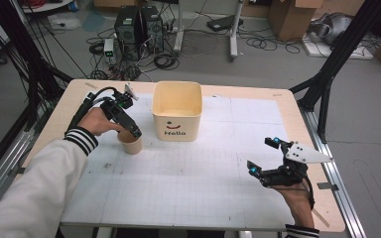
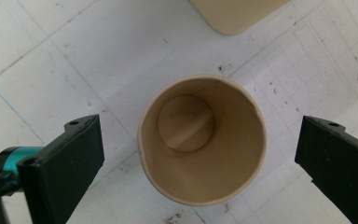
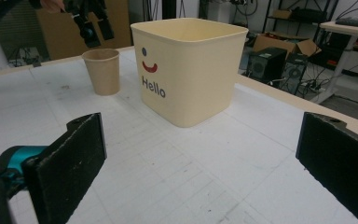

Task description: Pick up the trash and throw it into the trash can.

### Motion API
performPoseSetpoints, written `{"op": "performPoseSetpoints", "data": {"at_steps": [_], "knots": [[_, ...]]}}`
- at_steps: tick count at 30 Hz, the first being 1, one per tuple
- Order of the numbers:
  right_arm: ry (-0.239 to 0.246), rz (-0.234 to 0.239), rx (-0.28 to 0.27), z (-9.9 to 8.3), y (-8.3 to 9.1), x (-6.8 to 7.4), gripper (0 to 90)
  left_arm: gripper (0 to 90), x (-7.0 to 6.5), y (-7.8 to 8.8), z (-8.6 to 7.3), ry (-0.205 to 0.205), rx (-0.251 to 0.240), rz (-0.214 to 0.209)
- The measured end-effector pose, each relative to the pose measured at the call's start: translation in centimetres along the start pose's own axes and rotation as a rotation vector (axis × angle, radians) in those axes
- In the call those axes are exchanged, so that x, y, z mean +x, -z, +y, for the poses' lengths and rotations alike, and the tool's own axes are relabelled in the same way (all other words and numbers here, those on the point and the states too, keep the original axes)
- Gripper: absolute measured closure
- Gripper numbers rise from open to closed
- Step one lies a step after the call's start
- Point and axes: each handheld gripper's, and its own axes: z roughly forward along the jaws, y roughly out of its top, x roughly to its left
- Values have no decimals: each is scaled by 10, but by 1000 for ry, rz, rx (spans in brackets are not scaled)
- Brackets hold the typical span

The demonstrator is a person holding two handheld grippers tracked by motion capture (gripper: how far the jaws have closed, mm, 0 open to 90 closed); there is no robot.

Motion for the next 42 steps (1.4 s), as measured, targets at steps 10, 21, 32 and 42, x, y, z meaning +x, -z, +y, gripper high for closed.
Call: {"op": "performPoseSetpoints", "data": {"at_steps": [10, 21, 32, 42], "knots": [[1, 1, 1, 0, 0, 0, 3, 17, -1, -13, -4, 2, 12, -12], [-1, -1, 1, 0, 0, 0, 4, 17, -4, -27, -7, -3, 15, -4], [-6, -2, -2, 0, 2, -1, 3, 17, -4, -40, -12, -3, 18, 1], [-4, 0, -4, 0, 2, 0, 3, 17, -3, -53, -22, -7, 0, 14]]}}
